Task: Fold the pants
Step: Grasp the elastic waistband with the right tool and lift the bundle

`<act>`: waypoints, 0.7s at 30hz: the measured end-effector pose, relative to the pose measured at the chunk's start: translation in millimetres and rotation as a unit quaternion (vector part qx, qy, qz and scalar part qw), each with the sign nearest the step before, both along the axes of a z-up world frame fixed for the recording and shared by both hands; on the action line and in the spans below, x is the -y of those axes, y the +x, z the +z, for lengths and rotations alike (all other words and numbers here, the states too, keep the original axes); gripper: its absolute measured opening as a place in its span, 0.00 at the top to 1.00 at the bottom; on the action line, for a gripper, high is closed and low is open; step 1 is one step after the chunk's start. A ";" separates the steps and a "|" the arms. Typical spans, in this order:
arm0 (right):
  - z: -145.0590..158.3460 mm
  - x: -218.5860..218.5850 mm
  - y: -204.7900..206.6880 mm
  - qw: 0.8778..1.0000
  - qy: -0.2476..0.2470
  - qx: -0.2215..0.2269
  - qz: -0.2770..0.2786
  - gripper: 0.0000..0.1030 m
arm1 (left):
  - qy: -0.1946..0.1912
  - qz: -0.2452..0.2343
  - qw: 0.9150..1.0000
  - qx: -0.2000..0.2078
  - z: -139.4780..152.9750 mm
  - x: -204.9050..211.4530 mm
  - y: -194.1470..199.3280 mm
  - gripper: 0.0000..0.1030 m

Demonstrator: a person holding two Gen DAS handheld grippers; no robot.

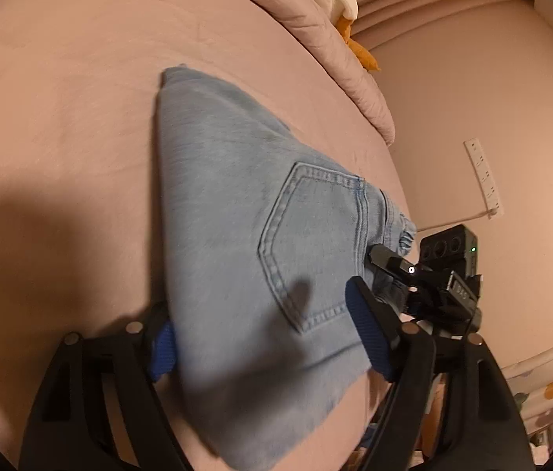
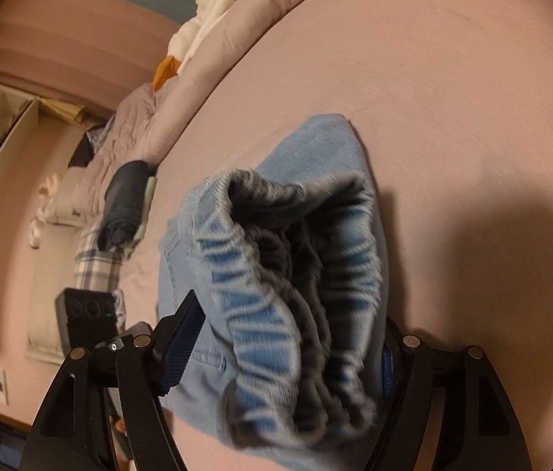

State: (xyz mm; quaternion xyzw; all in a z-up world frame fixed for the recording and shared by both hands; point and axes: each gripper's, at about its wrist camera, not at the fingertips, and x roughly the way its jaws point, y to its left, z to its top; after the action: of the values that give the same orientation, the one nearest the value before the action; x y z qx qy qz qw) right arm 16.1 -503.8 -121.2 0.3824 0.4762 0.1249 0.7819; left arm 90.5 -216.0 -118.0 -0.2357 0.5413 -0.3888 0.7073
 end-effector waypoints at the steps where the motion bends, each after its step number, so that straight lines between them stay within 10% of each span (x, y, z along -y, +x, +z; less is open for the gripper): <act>1: -0.7 0.7 1.2 1.000 -0.001 0.001 0.002 0.27 | 0.005 -0.001 1.000 0.004 -0.5 2.6 1.2 0.26; 10: 1.1 -5.4 4.0 1.000 -0.020 0.024 -0.001 0.27 | 0.083 -0.026 0.994 0.065 4.2 24.3 -3.3 0.29; 21: 18.6 -42.5 -7.2 0.981 -0.189 0.030 -0.016 0.39 | 0.237 -0.027 0.958 0.158 7.0 54.4 -25.4 0.36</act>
State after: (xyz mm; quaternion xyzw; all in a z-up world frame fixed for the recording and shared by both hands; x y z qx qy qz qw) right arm 8.9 -461.3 -102.6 0.2308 0.4618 0.0315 0.8558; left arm 65.2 -270.4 -111.0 0.0180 0.5053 -0.3011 0.8085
